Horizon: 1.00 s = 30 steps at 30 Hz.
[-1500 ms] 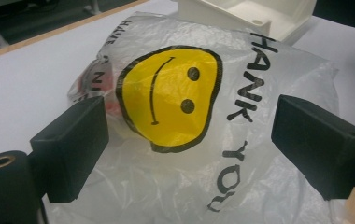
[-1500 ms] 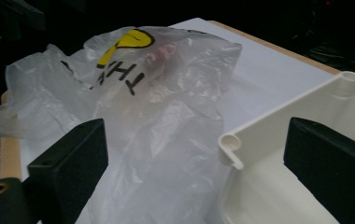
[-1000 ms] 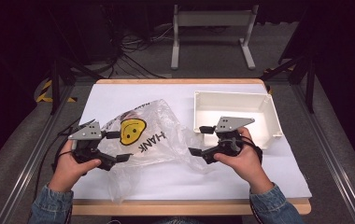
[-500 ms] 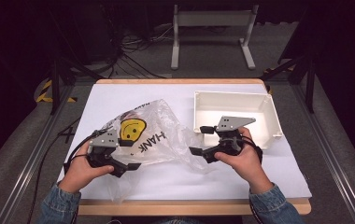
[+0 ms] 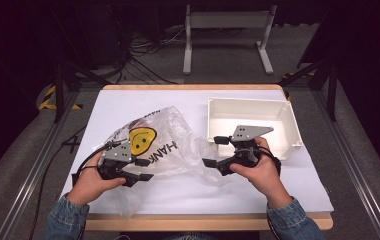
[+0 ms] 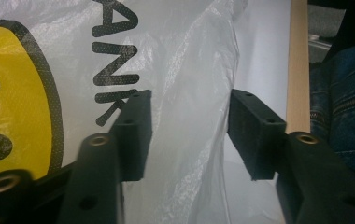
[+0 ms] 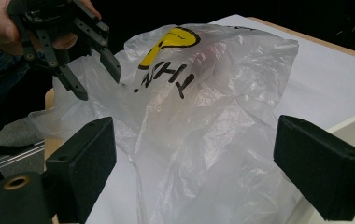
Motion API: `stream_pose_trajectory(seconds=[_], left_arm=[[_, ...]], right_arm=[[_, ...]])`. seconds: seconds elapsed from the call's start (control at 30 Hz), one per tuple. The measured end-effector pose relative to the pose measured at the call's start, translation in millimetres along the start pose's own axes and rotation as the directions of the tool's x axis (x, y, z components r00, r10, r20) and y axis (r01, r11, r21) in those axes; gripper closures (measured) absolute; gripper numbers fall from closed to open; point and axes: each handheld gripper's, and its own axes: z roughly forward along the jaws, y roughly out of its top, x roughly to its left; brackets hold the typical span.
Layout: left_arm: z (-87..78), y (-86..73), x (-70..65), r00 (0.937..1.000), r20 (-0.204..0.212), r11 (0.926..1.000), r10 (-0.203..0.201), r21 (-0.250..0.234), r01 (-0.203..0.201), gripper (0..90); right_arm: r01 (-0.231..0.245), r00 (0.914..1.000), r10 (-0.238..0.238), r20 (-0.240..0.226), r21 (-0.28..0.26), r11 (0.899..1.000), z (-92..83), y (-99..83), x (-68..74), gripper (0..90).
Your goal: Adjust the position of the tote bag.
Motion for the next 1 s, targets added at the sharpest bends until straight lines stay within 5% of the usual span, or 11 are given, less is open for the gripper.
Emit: stream_pose_trajectory(seconds=[0.13, 0.3, 0.47, 0.67, 0.77, 1.0], left_arm=[[0.9, -0.1, -0.4, 1.0, 0.001, 0.9998, 0.009, 0.018, -0.009, 50.7], [5.4, -0.7, -0.4, 1.0, -0.002, 0.9994, -0.006, 0.034, 0.006, 30.6], [6.6, -1.9, 0.7, 1.0, 0.0, 0.9978, 0.009, 0.065, -0.009, 55.8], [-4.0, 0.3, 2.1, 0.9999, -0.016, 0.9999, 0.001, -0.012, -0.001, 82.4], [-10.8, 1.2, 3.4, 0.9994, -0.027, 0.9974, -0.019, -0.07, 0.017, 87.9], [-18.9, 14.3, 4.6, 0.9953, -0.082, 0.9776, -0.052, -0.208, 0.034, 89.9]], right_arm=[[0.002, 1.0, -0.002, -0.004, 0.001, 1.0, 0.8, -0.1, 0.8, 13.3], [-0.002, 0.9999, 0.002, -0.01, 0.0, 1.0, 1.2, -0.2, 1.0, 13.1], [-0.004, 0.9999, 0.004, -0.015, -0.002, 1.0, 1.0, -0.1, 1.1, 13.0], [-0.005, 0.9999, 0.005, -0.016, 0.003, 1.0, 1.5, -0.3, 1.3, 13.2], [-0.001, 0.9998, 0.001, -0.018, 0.007, 1.0, 2.5, 0.0, 2.8, 13.2], [0.016, 0.9997, -0.016, -0.018, -0.006, 1.0, 7.2, 3.5, 9.4, 13.5]])
